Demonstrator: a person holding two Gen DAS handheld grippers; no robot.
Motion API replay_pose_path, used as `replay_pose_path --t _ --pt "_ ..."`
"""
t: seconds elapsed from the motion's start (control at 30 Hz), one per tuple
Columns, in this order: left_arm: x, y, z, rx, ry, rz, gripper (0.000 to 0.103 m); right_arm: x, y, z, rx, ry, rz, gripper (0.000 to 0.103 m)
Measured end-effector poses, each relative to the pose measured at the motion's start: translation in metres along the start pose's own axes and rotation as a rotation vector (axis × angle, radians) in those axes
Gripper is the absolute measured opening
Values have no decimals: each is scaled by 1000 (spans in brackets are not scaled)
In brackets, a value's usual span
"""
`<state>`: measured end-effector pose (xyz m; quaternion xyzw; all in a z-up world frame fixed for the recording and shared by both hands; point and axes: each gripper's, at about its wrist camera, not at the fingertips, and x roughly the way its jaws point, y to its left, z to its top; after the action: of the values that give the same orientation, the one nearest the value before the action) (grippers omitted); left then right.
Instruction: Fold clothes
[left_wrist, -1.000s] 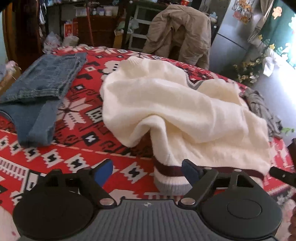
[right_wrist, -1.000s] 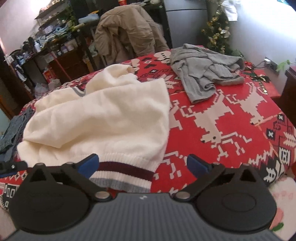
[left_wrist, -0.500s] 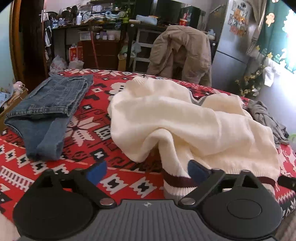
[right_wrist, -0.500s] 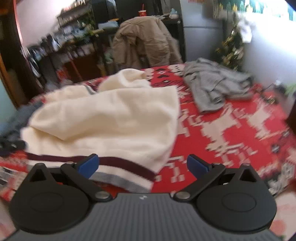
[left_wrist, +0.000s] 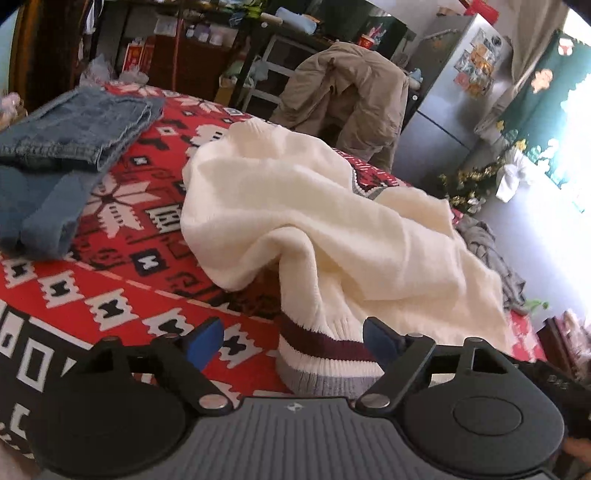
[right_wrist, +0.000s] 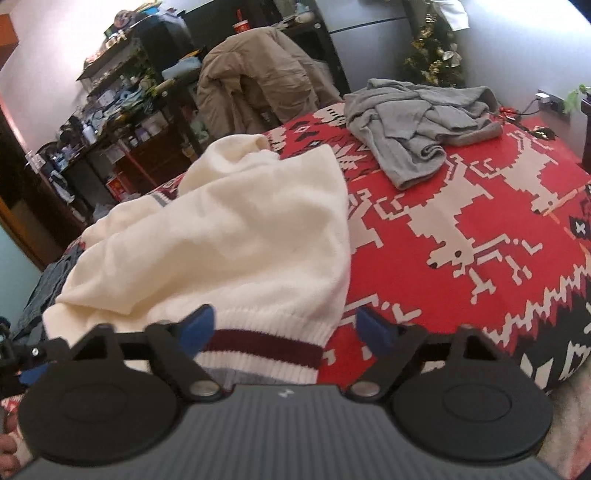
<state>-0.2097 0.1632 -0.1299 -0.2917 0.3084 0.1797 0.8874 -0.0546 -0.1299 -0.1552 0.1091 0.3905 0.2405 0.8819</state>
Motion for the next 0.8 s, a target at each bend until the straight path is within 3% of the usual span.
replay_pose_path --t 0.1,0.5,0.6,0.8 --pt "-3 3 1 -18 -7 -22 81 7 -8 0 57 -12 10 65" --pt "-7 2 2 -55 -6 -101 82 34 -42 17 275 -56 208 71" --pt "-7 3 3 -59 -3 -101 82 39 -46 15 351 9 313 70" --pt "-6 3 7 -67 4 -118 82 36 -32 3 335 94 427 70"
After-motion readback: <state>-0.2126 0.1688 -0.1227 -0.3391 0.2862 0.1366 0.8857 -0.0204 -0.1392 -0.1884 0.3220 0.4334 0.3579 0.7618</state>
